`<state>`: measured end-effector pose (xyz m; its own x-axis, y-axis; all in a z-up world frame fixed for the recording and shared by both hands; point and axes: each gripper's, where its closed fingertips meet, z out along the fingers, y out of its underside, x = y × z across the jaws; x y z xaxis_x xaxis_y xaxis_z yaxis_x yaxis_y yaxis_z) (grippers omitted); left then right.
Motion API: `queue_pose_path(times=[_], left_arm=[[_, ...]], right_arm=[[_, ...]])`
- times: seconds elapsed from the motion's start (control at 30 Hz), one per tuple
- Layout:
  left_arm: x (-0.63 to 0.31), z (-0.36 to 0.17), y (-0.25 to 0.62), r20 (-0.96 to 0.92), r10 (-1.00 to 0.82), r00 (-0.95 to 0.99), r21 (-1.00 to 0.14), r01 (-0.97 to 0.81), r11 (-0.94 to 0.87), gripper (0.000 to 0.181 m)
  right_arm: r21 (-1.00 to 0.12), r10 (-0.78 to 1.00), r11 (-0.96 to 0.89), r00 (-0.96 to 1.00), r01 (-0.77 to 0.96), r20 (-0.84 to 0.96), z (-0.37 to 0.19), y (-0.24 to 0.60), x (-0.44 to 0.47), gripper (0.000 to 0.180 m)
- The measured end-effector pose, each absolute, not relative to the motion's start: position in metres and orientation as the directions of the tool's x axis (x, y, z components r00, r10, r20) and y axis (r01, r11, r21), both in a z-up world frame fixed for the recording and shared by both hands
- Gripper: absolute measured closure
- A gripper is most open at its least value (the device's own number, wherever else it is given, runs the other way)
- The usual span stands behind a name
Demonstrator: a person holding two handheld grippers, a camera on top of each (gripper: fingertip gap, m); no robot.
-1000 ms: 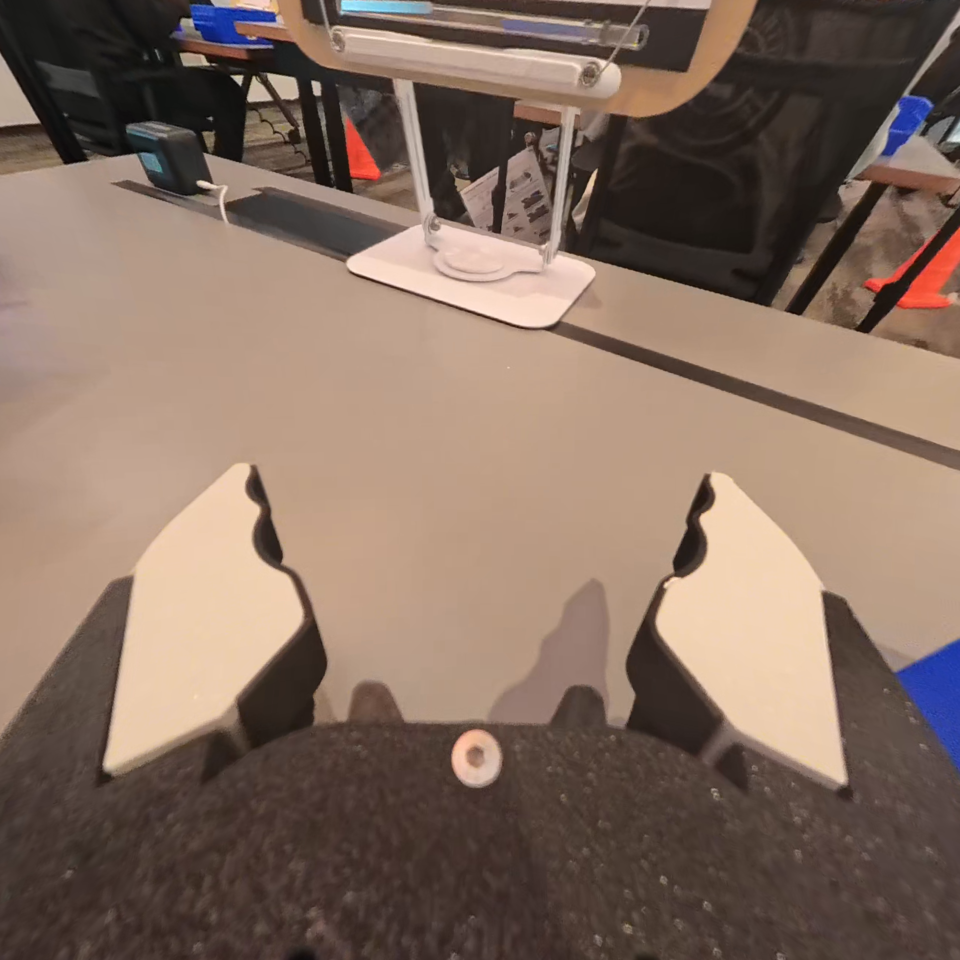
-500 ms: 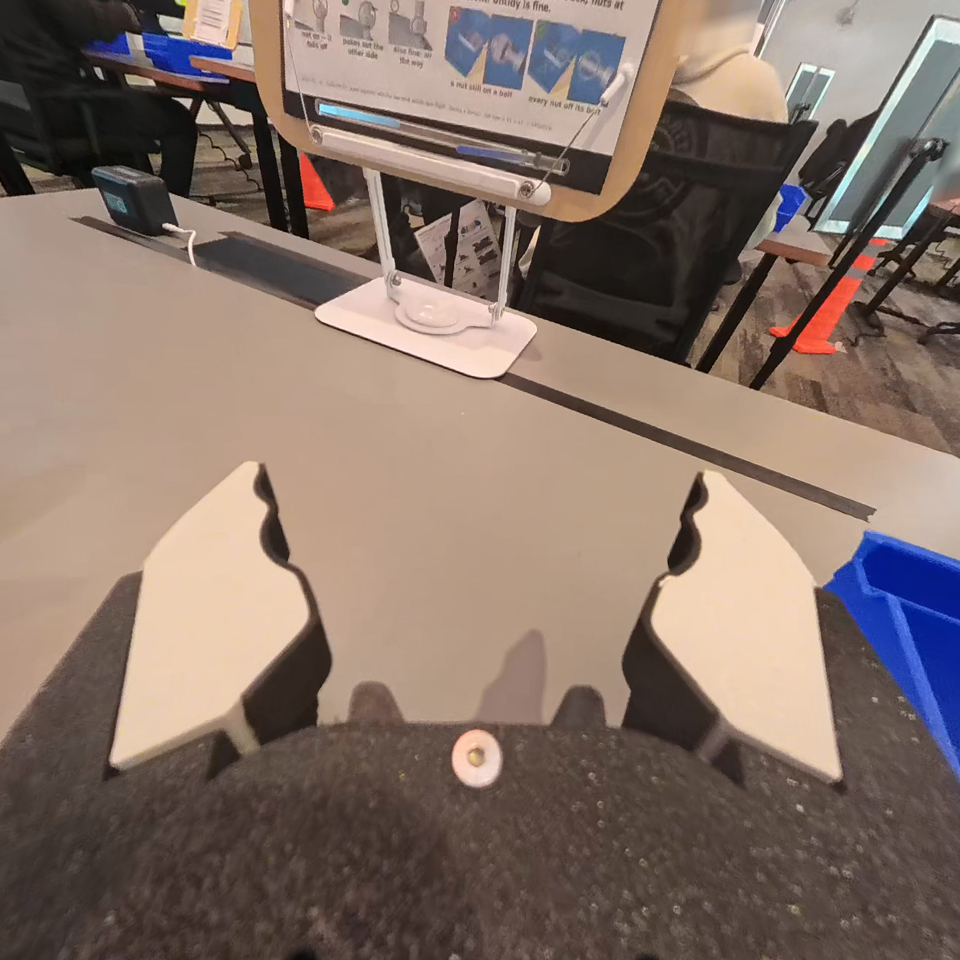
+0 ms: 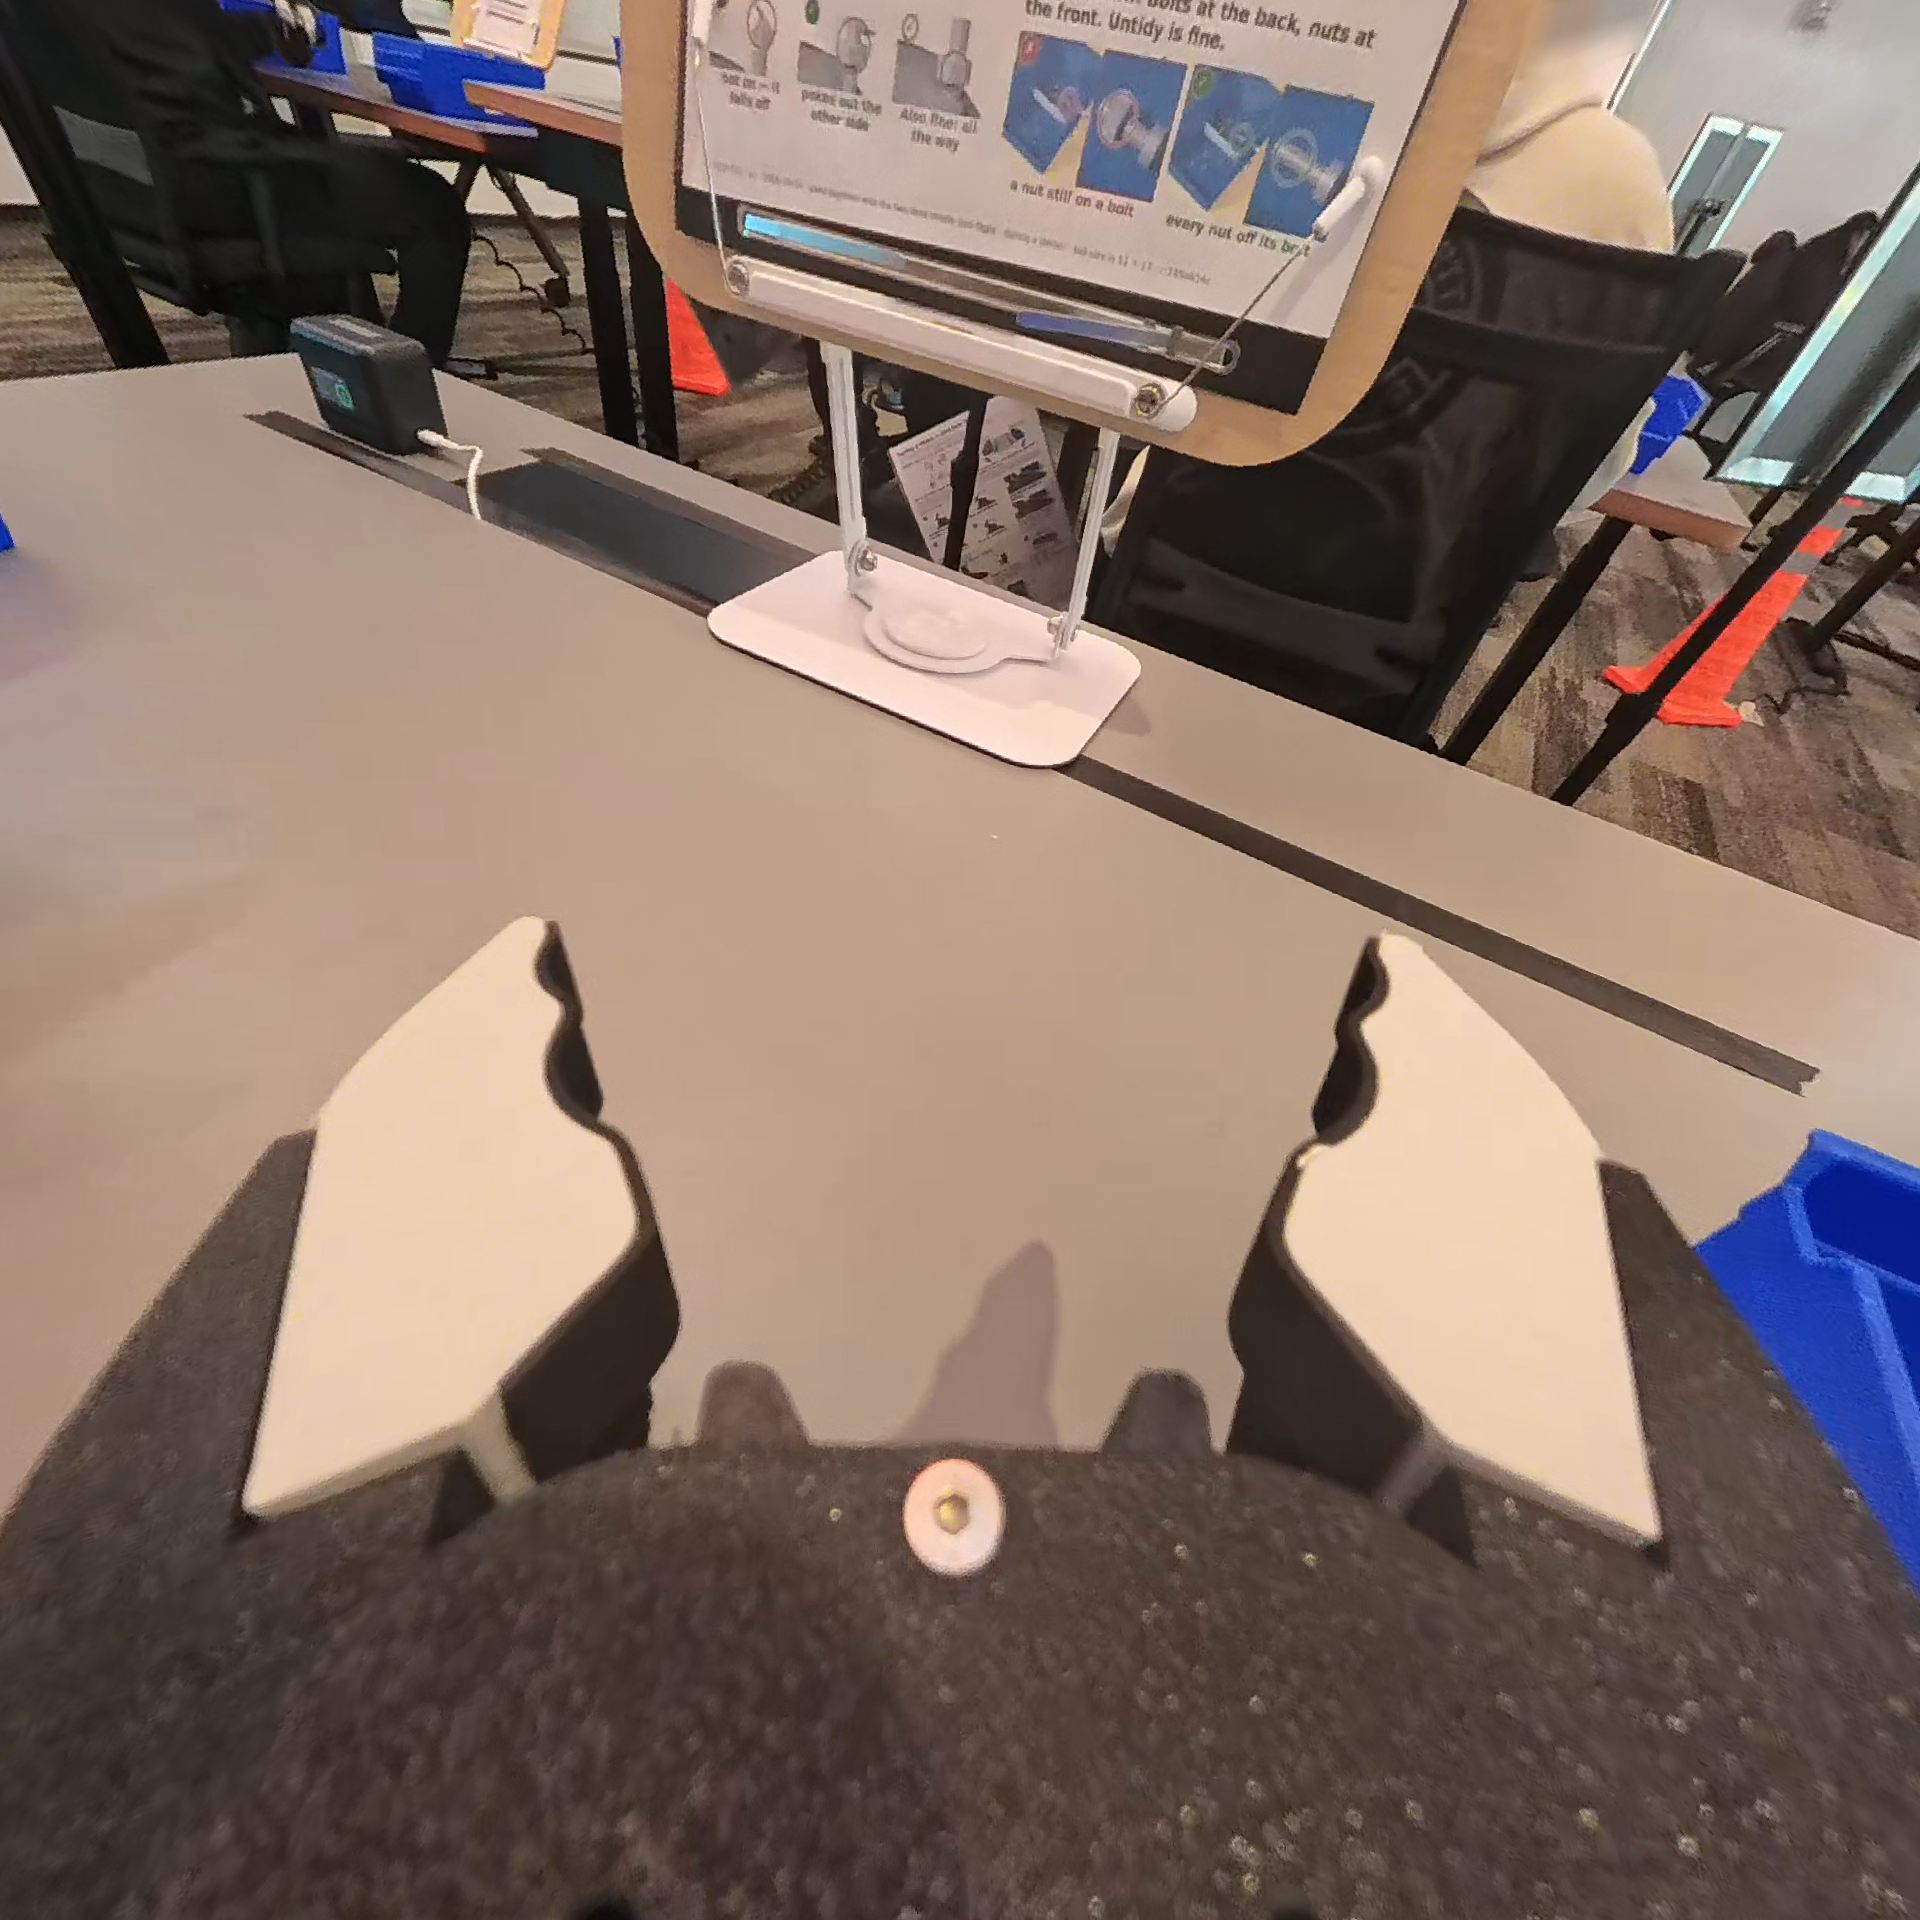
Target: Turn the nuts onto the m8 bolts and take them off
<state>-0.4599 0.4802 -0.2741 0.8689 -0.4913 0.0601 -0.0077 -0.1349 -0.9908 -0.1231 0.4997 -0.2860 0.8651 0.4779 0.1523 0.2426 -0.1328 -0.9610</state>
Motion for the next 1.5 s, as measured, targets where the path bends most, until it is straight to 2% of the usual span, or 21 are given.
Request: queue_pose_path(times=[0.13, 0.33, 0.6, 0.77, 0.87, 1.0, 1.13, 1.37, 1.5], left_arm=[[-0.461, -0.281, 0.48, 0.087, -0.502, 0.861, -0.985, -0.003, -0.175, 0.06], [-0.476, -0.267, 0.475, 0.051, -0.467, 0.883, -0.991, -0.014, -0.135, 0.062], [-0.5, -0.214, 0.46, -0.025, -0.427, 0.904, -0.993, -0.071, -0.091, 0.064], [-0.563, -0.171, 0.45, -0.115, -0.361, 0.926, -0.975, -0.174, -0.137, 0.068], [-0.623, -0.159, 0.454, -0.197, -0.272, 0.942, -0.939, -0.261, -0.223, 0.07], [-0.694, -0.175, 0.463, -0.262, -0.203, 0.943, -0.847, -0.326, -0.419, 0.075], [-0.738, -0.203, 0.472, -0.263, -0.184, 0.947, -0.756, -0.321, -0.57, 0.091], [-0.755, -0.264, 0.481, -0.213, -0.253, 0.944, -0.583, -0.33, -0.742, 0.111], [-0.755, -0.284, 0.486, -0.19, -0.288, 0.939, -0.528, -0.345, -0.776, 0.126]], right_arm=[[-0.959, 0.468, -0.141, 0.87, 0.245, 0.154, -0.287, 0.499, -0.119, 0.046], [-0.961, 0.458, -0.139, 0.876, 0.238, 0.151, -0.282, 0.497, -0.108, 0.046], [-0.969, 0.435, -0.125, 0.889, 0.213, 0.14, -0.268, 0.491, -0.096, 0.048], [-0.971, 0.431, -0.132, 0.893, 0.201, 0.126, -0.264, 0.492, -0.09, 0.048], [-0.972, 0.426, -0.129, 0.896, 0.195, 0.123, -0.263, 0.493, -0.088, 0.049], [-0.972, 0.433, -0.143, 0.895, 0.187, 0.108, -0.269, 0.492, -0.091, 0.05], [-0.97, 0.443, -0.156, 0.891, 0.188, 0.102, -0.272, 0.492, -0.094, 0.051], [-0.97, 0.465, -0.161, 0.881, 0.183, 0.089, -0.276, 0.496, -0.101, 0.053], [-0.97, 0.471, -0.156, 0.877, 0.188, 0.094, -0.276, 0.497, -0.103, 0.053]])
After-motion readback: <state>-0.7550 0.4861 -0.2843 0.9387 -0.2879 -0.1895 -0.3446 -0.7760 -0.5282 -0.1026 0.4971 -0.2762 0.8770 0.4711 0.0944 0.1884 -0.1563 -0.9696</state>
